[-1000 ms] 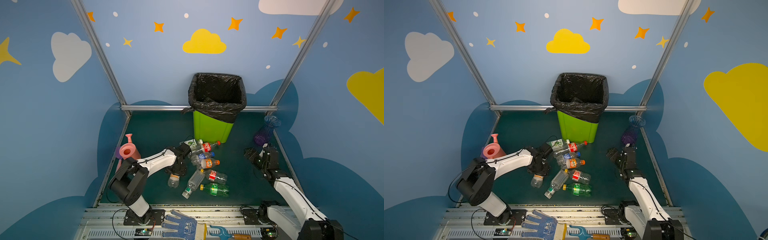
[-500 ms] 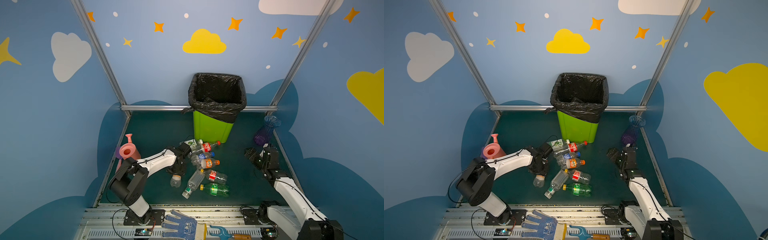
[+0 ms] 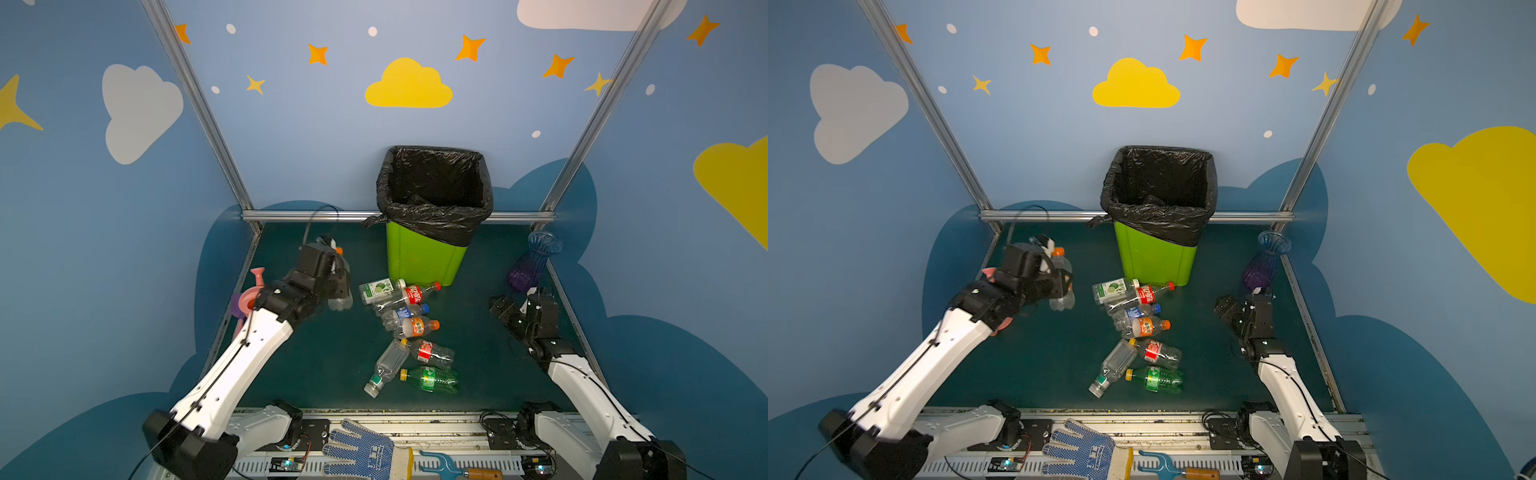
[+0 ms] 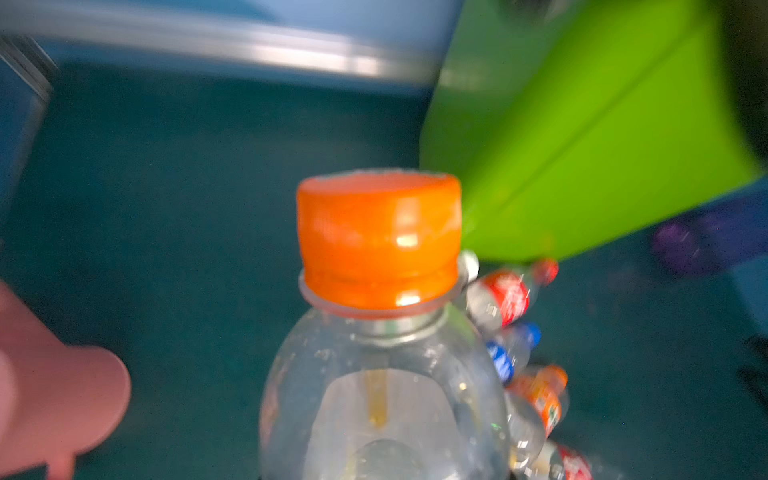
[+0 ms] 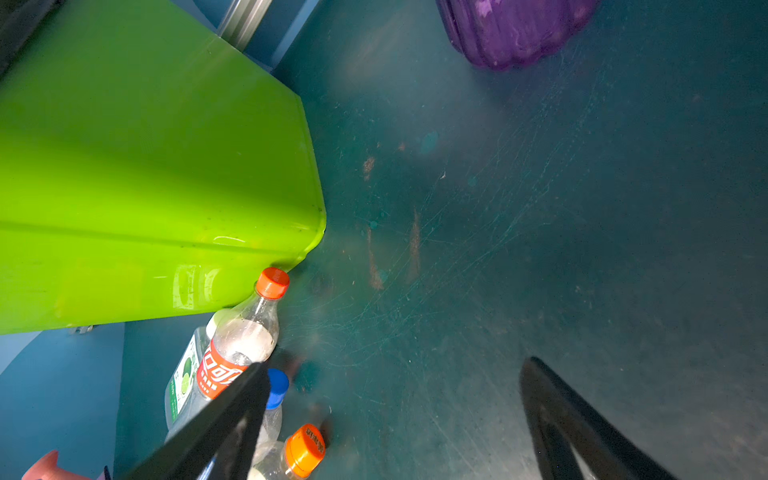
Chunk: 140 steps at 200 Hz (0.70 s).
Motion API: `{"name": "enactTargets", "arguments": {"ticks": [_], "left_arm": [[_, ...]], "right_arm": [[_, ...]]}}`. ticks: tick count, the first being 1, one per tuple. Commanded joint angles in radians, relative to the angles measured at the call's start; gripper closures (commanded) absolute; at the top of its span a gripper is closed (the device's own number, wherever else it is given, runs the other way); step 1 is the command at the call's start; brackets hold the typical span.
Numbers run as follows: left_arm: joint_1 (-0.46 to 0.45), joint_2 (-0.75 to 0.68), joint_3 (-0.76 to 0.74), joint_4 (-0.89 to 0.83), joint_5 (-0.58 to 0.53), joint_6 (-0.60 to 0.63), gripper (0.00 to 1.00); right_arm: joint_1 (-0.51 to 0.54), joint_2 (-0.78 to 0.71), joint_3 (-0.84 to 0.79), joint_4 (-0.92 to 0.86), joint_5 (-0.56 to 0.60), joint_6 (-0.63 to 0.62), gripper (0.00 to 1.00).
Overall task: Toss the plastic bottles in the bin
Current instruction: 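Lift the orange-capped bottle with the left gripper over the bin and open it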
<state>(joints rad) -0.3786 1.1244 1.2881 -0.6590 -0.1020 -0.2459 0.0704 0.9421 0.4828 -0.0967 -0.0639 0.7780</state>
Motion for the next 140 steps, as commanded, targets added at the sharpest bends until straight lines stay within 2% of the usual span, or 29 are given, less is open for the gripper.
{"name": "enactTargets", "arguments": {"ticks": [1, 37, 78, 92, 98, 114, 124, 133, 140], "left_arm": [[0.085, -0.063, 0.146, 0.208, -0.053, 0.086, 0.56], [0.115, -0.044, 0.288, 0.494, -0.009, 0.082, 0.53], [0.115, -0.005, 0.224, 0.842, 0.044, -0.022, 0.53], [0.114, 0.085, 0.278, 0.884, 0.110, -0.085, 0.53], [0.111, 0.145, 0.320, 0.873, 0.189, -0.105, 0.52], [0.058, 0.363, 0.550, 0.742, 0.299, -0.144, 0.45], [0.001, 0.534, 0.793, 0.515, 0.340, -0.110, 0.39], [-0.049, 0.722, 1.095, 0.257, 0.346, -0.064, 0.34], [-0.081, 0.877, 1.395, 0.060, 0.345, -0.034, 0.28]], "right_arm": [[-0.010, -0.012, 0.062, -0.014, -0.007, -0.021, 0.07], [-0.030, -0.082, 0.069, -0.050, 0.000, -0.029, 0.07], [-0.075, -0.207, 0.066, -0.151, 0.013, -0.061, 0.07], [-0.094, -0.253, 0.061, -0.173, 0.011, -0.066, 0.07], [-0.102, -0.273, 0.057, -0.176, 0.007, -0.066, 0.07], [-0.109, -0.299, 0.050, -0.168, -0.005, -0.062, 0.07], [-0.111, -0.299, 0.048, -0.159, -0.023, -0.056, 0.07], [-0.112, -0.290, 0.054, -0.156, -0.051, -0.054, 0.07], [-0.111, -0.279, 0.067, -0.166, -0.077, -0.061, 0.07]]}}
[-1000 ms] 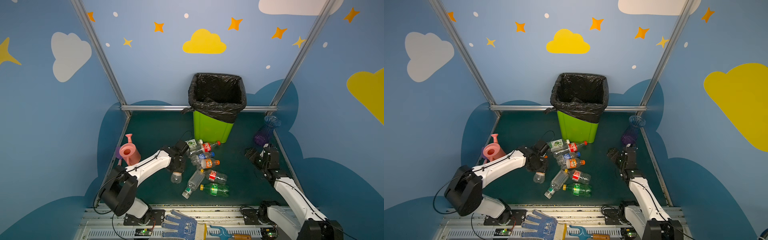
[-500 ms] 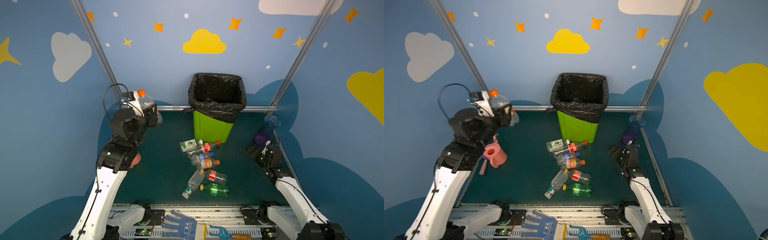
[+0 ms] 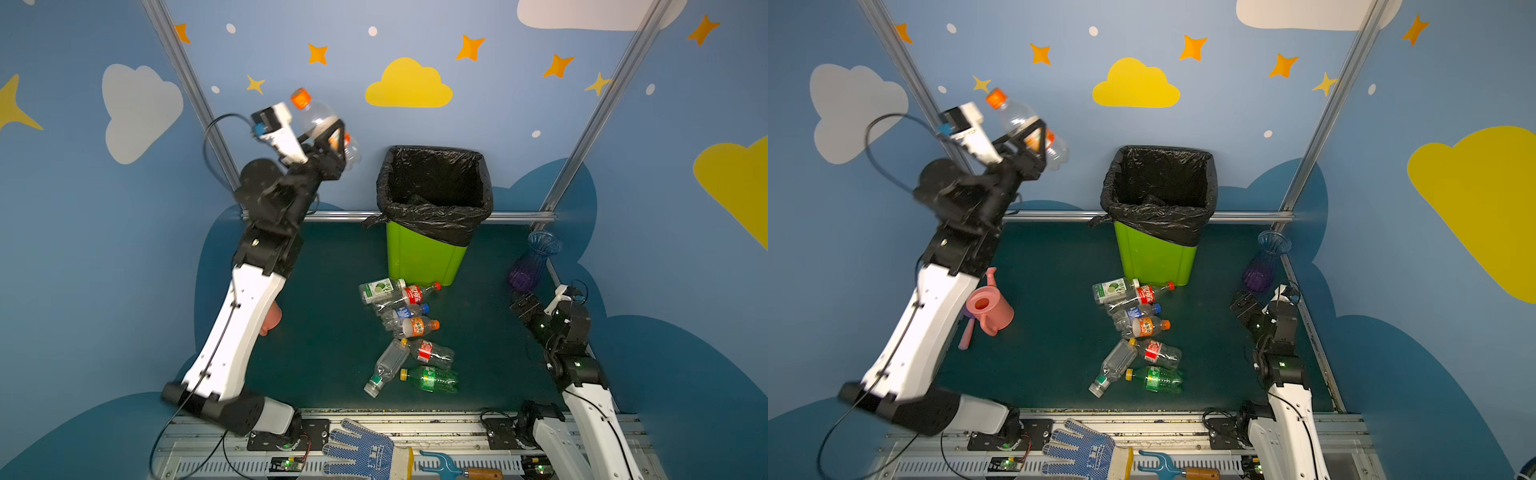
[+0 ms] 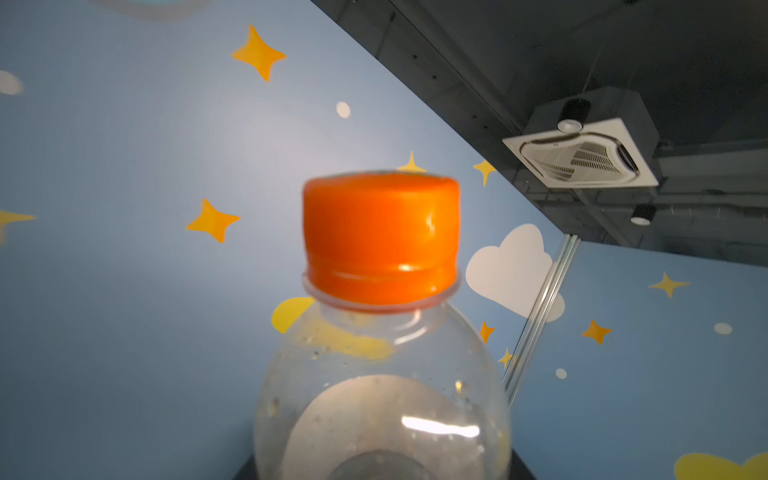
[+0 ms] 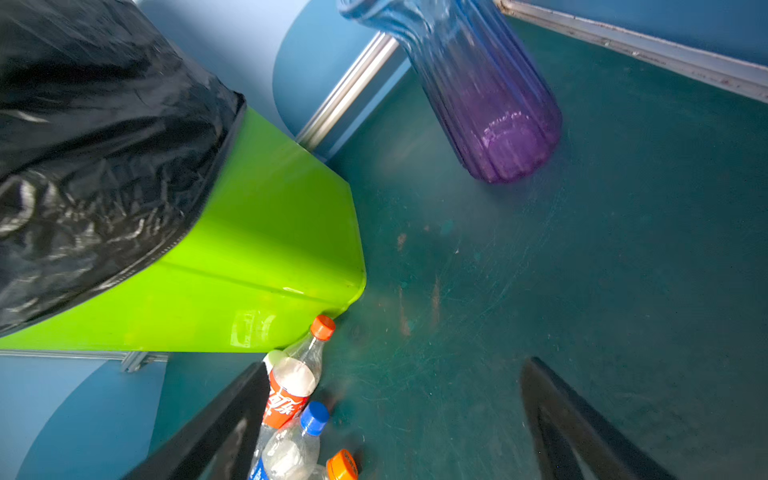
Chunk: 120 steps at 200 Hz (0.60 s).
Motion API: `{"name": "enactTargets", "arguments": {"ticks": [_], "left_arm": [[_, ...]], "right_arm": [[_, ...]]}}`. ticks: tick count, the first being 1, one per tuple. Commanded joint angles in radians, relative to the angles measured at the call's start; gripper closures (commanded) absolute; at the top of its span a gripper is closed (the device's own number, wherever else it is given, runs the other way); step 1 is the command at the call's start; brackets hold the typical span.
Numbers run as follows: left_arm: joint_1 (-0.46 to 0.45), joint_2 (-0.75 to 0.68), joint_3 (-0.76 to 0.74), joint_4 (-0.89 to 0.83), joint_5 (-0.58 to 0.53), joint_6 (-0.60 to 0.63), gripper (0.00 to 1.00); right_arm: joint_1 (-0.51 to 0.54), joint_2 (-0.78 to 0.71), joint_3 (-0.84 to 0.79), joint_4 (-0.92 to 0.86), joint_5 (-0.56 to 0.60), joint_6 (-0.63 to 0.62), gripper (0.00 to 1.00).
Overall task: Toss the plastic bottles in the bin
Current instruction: 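Lift the orange-capped bottle with the left gripper over the bin and open it, then lower the left gripper back down to the clear square bottle in the pile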
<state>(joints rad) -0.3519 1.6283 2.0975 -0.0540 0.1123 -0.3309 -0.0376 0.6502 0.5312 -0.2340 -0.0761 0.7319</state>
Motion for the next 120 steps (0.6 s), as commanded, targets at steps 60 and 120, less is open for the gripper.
{"name": "enactTargets", "arguments": {"ticks": [60, 120], "left_arm": [[-0.173, -0.059, -0.093, 0.027, -0.051, 0.137, 0.00], [-0.170, -0.362, -0.517, 0.025, -0.146, 0.272, 0.00]], "right_arm": [[-0.008, -0.040, 0.092, -0.151, -0.034, -0.126, 0.07], [-0.005, 0.083, 0.030, 0.041, -0.147, -0.016, 0.07]]}}
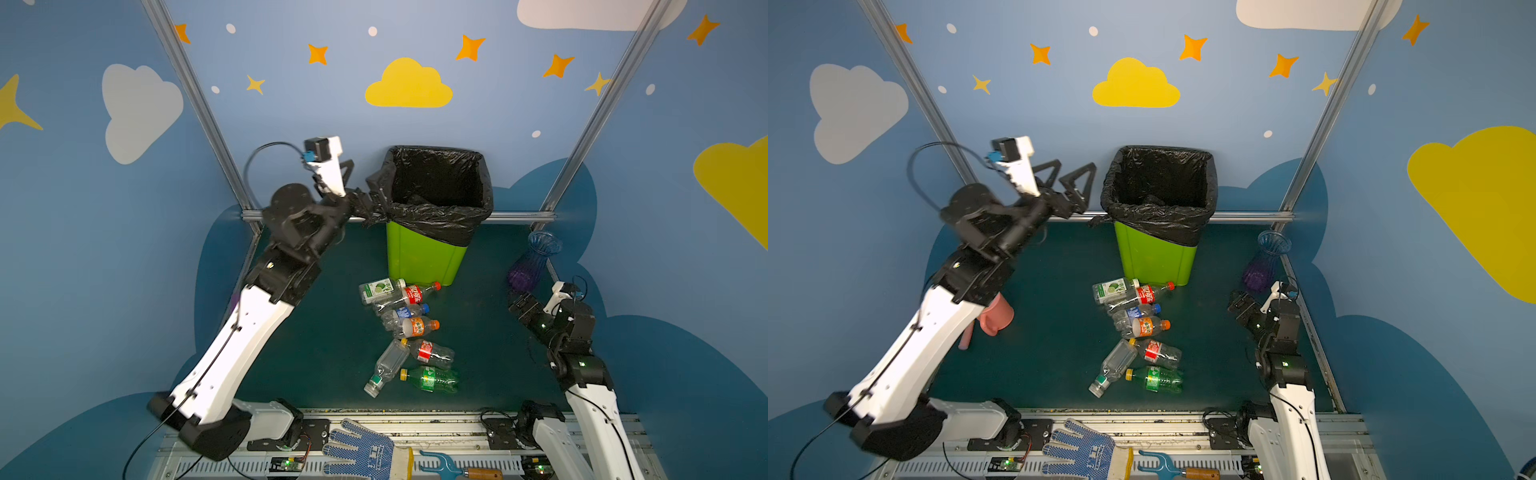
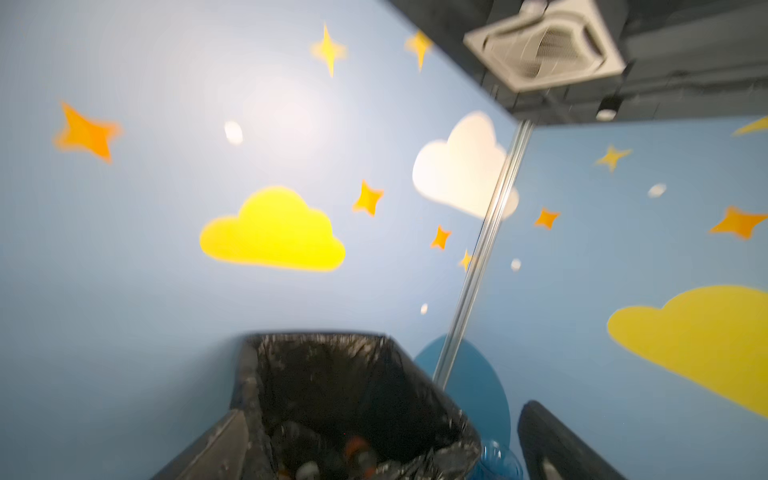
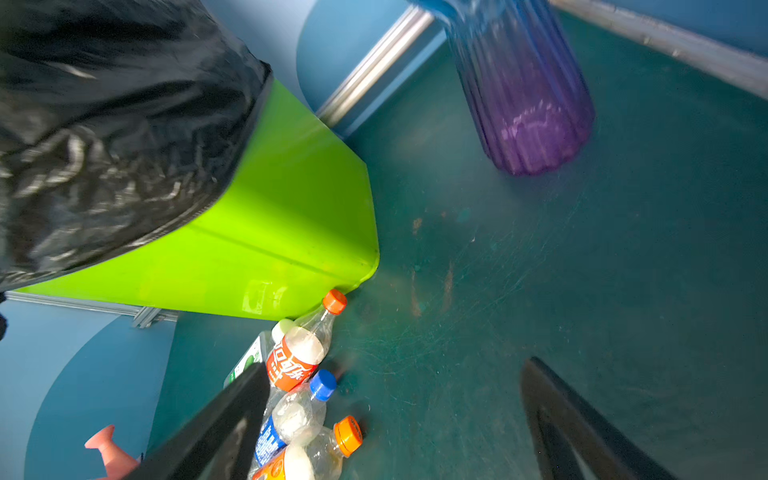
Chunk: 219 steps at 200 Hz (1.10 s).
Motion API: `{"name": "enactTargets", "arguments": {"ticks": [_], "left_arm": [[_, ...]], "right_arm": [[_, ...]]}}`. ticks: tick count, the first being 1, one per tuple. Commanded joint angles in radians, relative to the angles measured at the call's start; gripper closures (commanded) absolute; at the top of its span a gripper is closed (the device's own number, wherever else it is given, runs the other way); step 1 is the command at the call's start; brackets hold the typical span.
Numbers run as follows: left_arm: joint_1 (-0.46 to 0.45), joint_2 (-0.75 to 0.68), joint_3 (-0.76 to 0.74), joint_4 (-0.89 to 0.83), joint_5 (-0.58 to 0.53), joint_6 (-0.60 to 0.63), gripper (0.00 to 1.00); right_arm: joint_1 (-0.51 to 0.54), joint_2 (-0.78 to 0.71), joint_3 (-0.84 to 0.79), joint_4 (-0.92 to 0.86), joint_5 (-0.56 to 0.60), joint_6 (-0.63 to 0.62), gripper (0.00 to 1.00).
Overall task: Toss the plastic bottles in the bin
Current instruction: 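Lower the left gripper back down to the clear square bottle in the pile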
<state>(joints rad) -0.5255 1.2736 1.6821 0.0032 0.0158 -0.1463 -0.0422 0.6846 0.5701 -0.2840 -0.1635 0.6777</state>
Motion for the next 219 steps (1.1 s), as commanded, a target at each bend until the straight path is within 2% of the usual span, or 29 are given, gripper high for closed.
{"name": "enactTargets", "arguments": {"ticks": [1, 36, 60, 101, 141, 180, 219], "left_arm": [[0.004, -0.010, -0.107, -0.038, -0.049, 0.088, 0.00], [0.004, -0.096, -0.305, -0.220, -0.078, 0.099, 0.00], [-0.006, -0.142, -0.448, -0.334, -0.103, 0.054, 0.00], [-0.167, -0.127, -0.648, -0.464, -0.250, -0.056, 0.01], [-0.325, -0.092, -0.766, -0.540, -0.297, -0.184, 0.02], [-0.461, -0.044, -0.821, -0.569, -0.275, -0.263, 0.03], [-0.507, 0.032, -0.813, -0.616, -0.264, -0.299, 0.03]], "right_arm": [[-0.001, 0.052, -0.008, 0.092, -0.061, 0.039, 0.07], [0.001, 0.117, 0.025, 0.097, -0.073, 0.045, 0.07], [0.001, 0.131, 0.025, 0.111, -0.065, 0.055, 0.07], [0.005, 0.168, 0.017, 0.150, -0.078, 0.087, 0.07], [0.007, 0.194, 0.023, 0.126, -0.076, 0.068, 0.07], [0.009, 0.205, 0.015, 0.138, -0.082, 0.087, 0.07], [0.012, 0.207, 0.011, 0.129, -0.075, 0.087, 0.07]]}}
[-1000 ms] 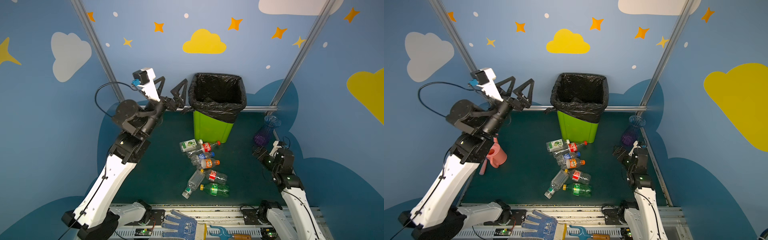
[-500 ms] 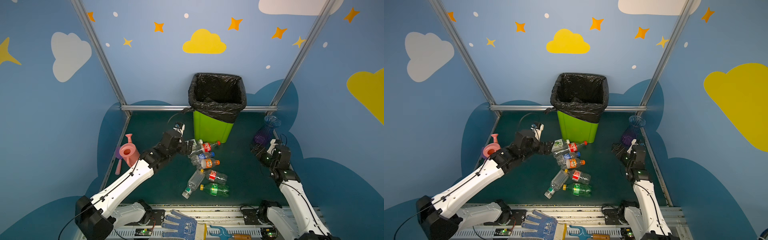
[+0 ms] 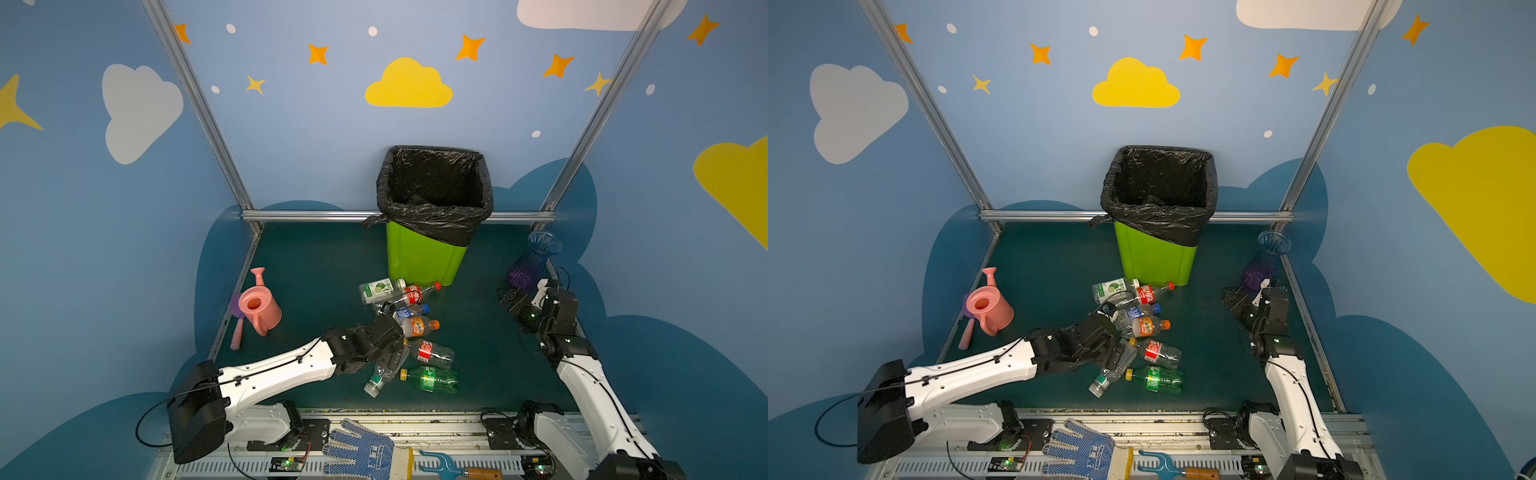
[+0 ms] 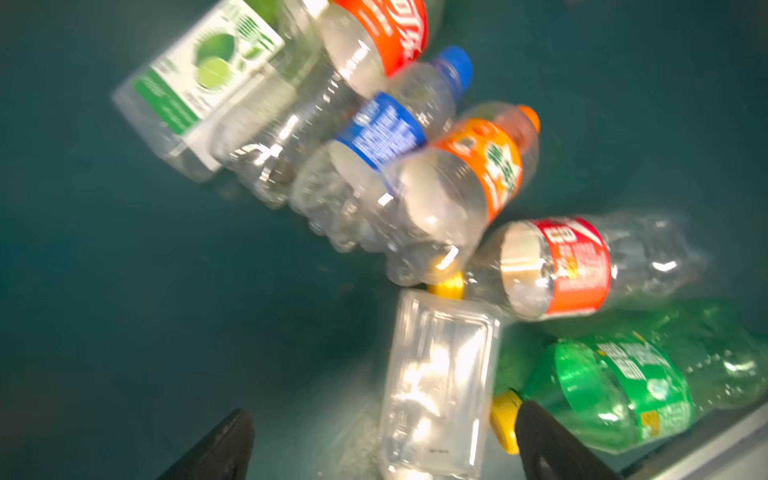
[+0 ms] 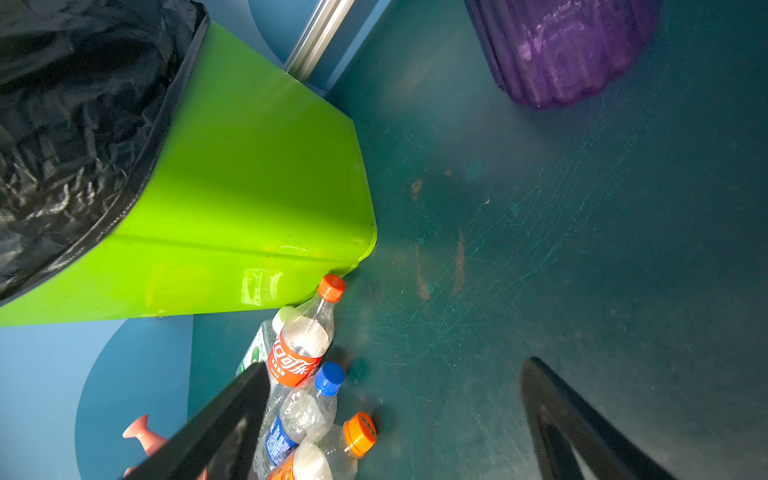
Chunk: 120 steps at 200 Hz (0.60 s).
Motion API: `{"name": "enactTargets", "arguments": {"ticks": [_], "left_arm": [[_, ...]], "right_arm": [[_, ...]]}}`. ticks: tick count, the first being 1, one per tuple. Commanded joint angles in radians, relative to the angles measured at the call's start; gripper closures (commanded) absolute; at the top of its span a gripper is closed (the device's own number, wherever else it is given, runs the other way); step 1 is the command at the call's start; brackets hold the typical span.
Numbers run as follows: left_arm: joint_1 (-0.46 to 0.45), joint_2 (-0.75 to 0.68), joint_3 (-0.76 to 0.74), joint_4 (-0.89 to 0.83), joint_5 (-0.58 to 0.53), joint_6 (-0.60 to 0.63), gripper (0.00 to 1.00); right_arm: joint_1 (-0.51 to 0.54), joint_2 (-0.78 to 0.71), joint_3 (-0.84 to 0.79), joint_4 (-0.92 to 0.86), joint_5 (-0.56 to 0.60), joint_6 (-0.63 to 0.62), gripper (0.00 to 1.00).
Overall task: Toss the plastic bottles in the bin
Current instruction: 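Lower the left gripper back down to the clear square bottle in the pile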
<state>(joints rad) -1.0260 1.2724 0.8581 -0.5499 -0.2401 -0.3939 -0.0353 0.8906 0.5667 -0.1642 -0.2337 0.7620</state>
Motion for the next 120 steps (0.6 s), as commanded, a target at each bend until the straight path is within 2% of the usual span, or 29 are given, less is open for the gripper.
{"name": "enactTargets", "arguments": {"ticks": [1, 36, 81, 120], "left_arm": [[-0.006, 0.036, 0.012, -0.064, -0.008, -0.052, 0.03], [-0.008, 0.105, 0.035, -0.063, 0.029, -0.055, 0.05], [-0.008, 0.203, 0.085, -0.095, 0.084, -0.023, 0.13], [-0.008, 0.209, 0.067, -0.054, 0.133, -0.029, 0.16]], "right_arm": [[0.005, 0.001, 0.014, 0.009, -0.004, 0.001, 0.07], [0.005, 0.001, 0.007, 0.011, -0.002, 0.002, 0.07], [0.004, 0.002, -0.004, 0.013, 0.002, 0.002, 0.07], [0.005, 0.008, -0.009, 0.013, 0.005, 0.000, 0.07]]}}
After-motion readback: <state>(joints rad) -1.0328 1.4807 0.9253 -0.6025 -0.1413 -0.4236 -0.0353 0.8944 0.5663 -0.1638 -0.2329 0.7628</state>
